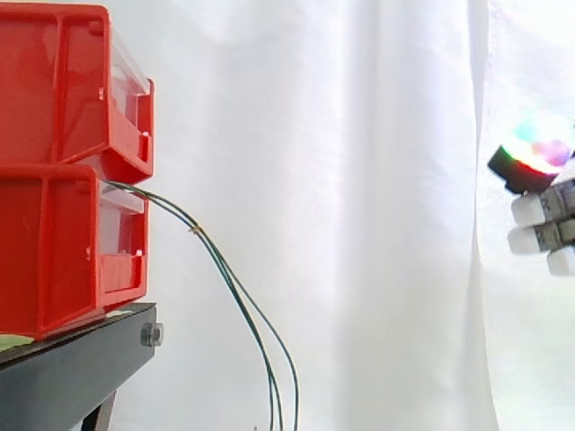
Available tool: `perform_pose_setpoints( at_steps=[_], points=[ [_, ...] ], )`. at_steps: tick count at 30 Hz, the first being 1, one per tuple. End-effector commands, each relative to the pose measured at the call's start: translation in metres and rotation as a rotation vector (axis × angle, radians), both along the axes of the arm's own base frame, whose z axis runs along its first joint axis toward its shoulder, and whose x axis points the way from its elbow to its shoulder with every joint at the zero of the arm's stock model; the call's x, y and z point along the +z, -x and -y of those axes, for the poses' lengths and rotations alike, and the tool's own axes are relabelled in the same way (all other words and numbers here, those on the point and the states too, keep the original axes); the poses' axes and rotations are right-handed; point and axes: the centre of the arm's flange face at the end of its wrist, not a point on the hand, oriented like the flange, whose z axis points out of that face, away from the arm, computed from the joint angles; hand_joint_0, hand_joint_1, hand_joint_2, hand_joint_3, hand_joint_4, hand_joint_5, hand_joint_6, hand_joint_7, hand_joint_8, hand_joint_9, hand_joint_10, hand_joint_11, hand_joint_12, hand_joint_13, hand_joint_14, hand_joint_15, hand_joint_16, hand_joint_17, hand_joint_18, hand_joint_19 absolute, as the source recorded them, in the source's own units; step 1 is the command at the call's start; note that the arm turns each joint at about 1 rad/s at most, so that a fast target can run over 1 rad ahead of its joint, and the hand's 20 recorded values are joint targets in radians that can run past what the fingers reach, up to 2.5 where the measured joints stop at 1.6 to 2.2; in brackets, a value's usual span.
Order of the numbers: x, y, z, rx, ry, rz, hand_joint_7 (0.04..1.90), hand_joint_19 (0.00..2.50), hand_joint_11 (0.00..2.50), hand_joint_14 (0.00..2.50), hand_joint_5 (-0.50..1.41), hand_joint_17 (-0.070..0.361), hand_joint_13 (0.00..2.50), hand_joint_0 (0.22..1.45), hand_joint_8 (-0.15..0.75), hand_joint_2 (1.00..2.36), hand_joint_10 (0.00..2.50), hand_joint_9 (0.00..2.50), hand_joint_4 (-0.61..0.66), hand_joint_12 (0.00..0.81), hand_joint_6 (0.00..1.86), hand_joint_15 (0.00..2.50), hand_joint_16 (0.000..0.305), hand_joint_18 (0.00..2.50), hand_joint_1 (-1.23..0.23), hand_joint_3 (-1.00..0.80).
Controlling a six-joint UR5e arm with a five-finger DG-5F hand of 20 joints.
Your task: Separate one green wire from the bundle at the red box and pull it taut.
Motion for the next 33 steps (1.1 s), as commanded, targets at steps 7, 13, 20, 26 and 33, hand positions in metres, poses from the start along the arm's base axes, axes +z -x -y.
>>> perform_pose_setpoints(
  at_steps=[7,13,20,26,33],
  points=[
    [-0.019,-0.018,-0.004,-0.02,-0.006,0.055,0.66,0.0,0.0,0.0,-0.23,0.114,0.22,0.52,0.245,1.0,0.0,0.39,0.22,0.305,0.5,0.0,0.051,0.23,-0.54,-0.49],
    [-0.02,-0.018,-0.004,-0.056,0.034,0.051,0.66,0.04,0.0,0.0,-0.23,0.115,0.24,0.52,0.245,1.0,0.0,0.39,0.22,0.307,0.5,0.0,0.051,0.27,-0.54,-0.49],
    [-0.058,-0.062,-0.014,-0.039,0.014,0.033,0.66,0.05,0.0,0.0,-0.23,0.114,0.26,0.52,0.247,1.0,0.0,0.4,0.22,0.306,0.5,0.0,0.051,0.3,-0.54,-0.49],
    [-0.05,-0.079,-0.018,-0.042,0.035,0.044,0.66,0.05,0.0,0.0,-0.23,0.114,0.26,0.52,0.248,1.0,0.0,0.41,0.22,0.305,0.5,0.0,0.051,0.3,-0.54,-0.49],
    [-0.063,-0.082,-0.022,-0.037,0.059,0.026,0.66,0.05,0.0,0.0,-0.22,0.113,0.26,0.52,0.248,1.0,0.0,0.41,0.23,0.305,0.5,0.0,0.05,0.3,-0.54,-0.49]
  ],
)
